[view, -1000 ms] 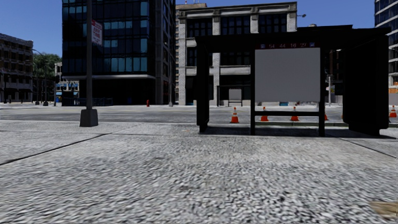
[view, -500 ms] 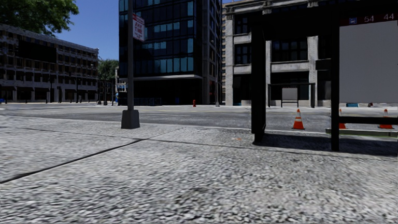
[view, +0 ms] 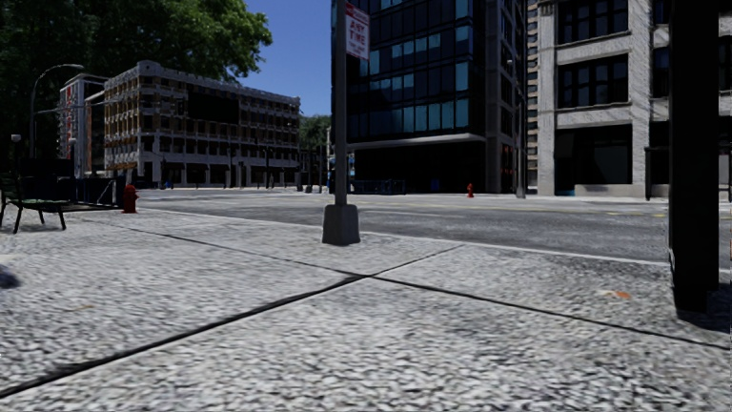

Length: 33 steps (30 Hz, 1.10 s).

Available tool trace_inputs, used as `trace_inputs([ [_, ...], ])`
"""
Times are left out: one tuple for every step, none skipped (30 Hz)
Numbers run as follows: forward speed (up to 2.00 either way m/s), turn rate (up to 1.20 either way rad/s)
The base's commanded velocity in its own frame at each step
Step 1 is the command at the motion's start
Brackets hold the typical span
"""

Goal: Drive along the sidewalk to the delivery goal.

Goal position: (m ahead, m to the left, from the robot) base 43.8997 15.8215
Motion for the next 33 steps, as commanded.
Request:
trace_inputs([
  [2.00,0.68],
  [2.00,0.68],
  [2.00,0.68],
  [2.00,0.68],
  [2.00,0.68],
  [2.00,0.68],
  [2.00,0.68],
  [2.00,0.68],
  [2.00,0.68],
  [2.00,0.68],
  [2.00,0.68],
  [2.00,0.68],
  [2.00,0.68],
  [2.00,0.68],
  [2.00,0.68],
  [2.00,0.68],
  [2.00,0.68],
  [2.00,0.68],
  [2.00,0.68],
  [2.00,0.68],
  [2.00,0.68],
  [2.00,0.68],
  [2.00,0.68],
  [2.00,0.68],
  [2.00,0.68],
  [2.00,0.68],
  [2.00,0.68],
  [2.00,0.68],
  [2.00,0.68],
  [2.00,0.68],
  [2.00,0.68],
  [2.00,0.68],
  [2.00,0.68],
])
